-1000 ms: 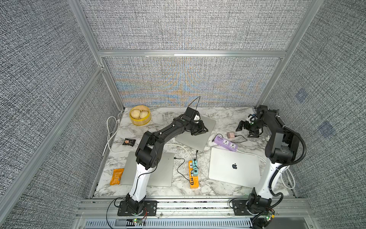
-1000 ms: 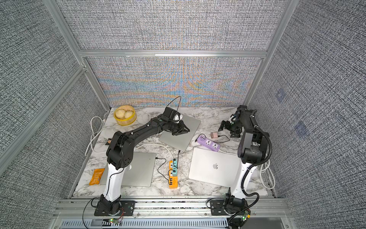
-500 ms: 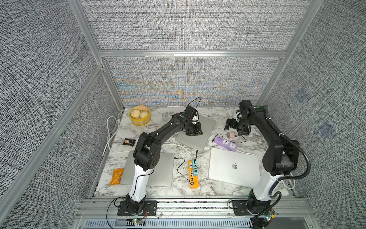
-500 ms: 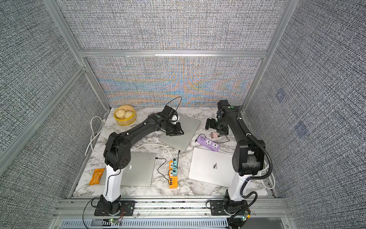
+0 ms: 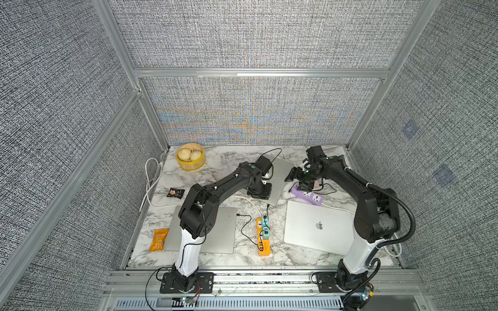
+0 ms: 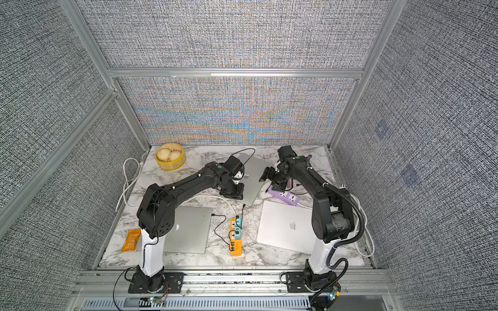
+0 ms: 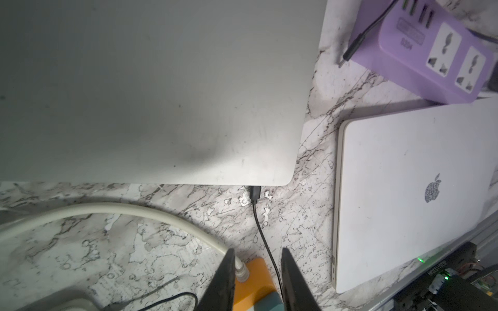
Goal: Unplug the laptop charger
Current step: Remove the charging cable from the laptop.
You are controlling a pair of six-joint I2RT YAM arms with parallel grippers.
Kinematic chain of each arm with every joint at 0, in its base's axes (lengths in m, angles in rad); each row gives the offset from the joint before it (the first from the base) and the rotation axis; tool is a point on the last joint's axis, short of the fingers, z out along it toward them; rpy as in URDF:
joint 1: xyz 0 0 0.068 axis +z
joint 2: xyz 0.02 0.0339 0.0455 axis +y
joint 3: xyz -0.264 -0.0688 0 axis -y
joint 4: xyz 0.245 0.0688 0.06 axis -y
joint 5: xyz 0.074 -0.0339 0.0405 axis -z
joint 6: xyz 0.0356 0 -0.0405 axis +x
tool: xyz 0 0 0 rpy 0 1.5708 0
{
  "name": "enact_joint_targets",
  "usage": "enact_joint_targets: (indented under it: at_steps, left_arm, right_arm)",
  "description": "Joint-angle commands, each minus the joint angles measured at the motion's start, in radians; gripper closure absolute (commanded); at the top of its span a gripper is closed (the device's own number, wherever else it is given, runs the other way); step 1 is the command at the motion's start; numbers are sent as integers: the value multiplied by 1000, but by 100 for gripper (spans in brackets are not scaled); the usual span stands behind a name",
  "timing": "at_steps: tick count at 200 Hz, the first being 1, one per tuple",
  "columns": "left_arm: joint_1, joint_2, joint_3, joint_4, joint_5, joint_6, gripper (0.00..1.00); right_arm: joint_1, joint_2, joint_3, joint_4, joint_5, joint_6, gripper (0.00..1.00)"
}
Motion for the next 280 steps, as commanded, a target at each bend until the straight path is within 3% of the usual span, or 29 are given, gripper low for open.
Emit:
enact_joint_targets:
  at_steps: [1,98,133,180,280]
  left_arm:
    - [-18,10,-5,11,-28,32,68]
    - [-57,16,-82,105,-72,55,68]
    - [-60,16,-97,131,-78,53,68]
    - [-71,0,-124,156,-152,93,68]
    - [-89,40,-131,184,-171,112,70]
  right_arm:
    - [15,22,8,54,-79,24,28]
    - [19,123,6,98,-183,-16,52]
    - [-3,165,24,88,-239,-48,55]
    - [-64,232,86,73,-404,-99,61]
    - [-58,246,101,47,-377,-137,64]
